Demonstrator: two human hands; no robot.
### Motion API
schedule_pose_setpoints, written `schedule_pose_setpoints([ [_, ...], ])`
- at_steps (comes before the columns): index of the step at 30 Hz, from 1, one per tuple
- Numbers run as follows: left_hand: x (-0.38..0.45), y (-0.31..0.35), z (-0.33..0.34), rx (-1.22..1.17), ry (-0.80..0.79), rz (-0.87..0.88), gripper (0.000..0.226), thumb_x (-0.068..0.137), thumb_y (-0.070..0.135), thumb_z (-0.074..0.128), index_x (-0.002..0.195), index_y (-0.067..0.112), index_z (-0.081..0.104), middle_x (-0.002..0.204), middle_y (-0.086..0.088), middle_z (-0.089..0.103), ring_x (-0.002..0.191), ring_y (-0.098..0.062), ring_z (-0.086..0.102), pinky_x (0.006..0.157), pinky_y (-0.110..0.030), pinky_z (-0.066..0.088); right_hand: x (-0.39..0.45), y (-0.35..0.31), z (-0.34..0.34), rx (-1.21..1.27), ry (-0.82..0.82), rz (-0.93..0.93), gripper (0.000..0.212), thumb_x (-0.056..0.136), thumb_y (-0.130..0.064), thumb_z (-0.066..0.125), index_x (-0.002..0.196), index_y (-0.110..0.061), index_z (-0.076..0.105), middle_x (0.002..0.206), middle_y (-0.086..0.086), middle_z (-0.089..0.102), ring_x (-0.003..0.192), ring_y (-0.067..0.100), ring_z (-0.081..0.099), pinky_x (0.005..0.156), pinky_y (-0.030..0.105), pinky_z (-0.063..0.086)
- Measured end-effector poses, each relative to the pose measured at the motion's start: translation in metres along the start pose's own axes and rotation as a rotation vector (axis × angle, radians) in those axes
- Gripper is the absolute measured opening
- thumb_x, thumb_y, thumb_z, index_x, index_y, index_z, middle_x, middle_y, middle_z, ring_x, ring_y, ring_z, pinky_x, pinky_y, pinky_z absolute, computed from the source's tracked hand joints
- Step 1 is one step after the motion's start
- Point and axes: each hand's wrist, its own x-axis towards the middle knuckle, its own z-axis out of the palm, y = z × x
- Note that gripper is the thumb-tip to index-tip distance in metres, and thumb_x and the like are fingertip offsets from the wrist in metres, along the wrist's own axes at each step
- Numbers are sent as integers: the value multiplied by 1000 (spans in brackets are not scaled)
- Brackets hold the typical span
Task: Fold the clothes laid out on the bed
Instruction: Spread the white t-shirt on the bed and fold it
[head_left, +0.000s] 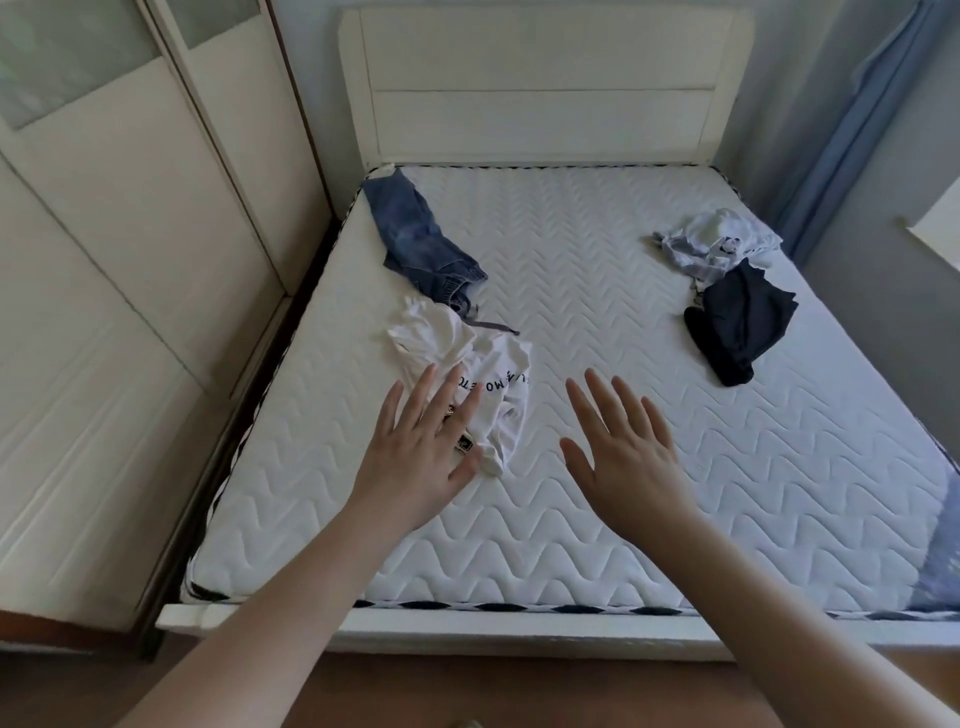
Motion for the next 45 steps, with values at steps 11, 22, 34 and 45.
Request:
schedule_pose_setpoints([
  [11,76,-1,64,-58,-79,-123,69,96,57,22,156,21,20,163,-3,16,150,-24,10,119,-50,17,74,42,65,96,-102,-49,64,100,-55,18,154,-34,-9,163,-8,-13,150,18,-12,120,37,-11],
  [22,128,5,127,-100,-192,-184,67,96,51,26,155,19,25,163,-3,16,151,-25,10,120,-50,15,171,74,141,117,-275,-71,63,102,-49,21,156,-27,-4,164,-4,-10,151,22,-8,121,41,-4],
  [34,169,-35,287,-139,-509,-28,76,94,51,40,157,29,3,165,0,-4,151,-23,-7,120,-46,2,240,58,276,133,-481,13,75,99,-43,41,156,-25,-3,164,-4,-10,151,21,-5,120,43,0],
  [45,189,-23,419,-125,-693,-27,81,95,35,49,156,31,-5,163,0,-14,150,-25,-7,120,-45,4,250,53,422,430,-824,269,70,101,-30,45,156,-20,4,164,-2,6,150,20,13,119,42,17],
])
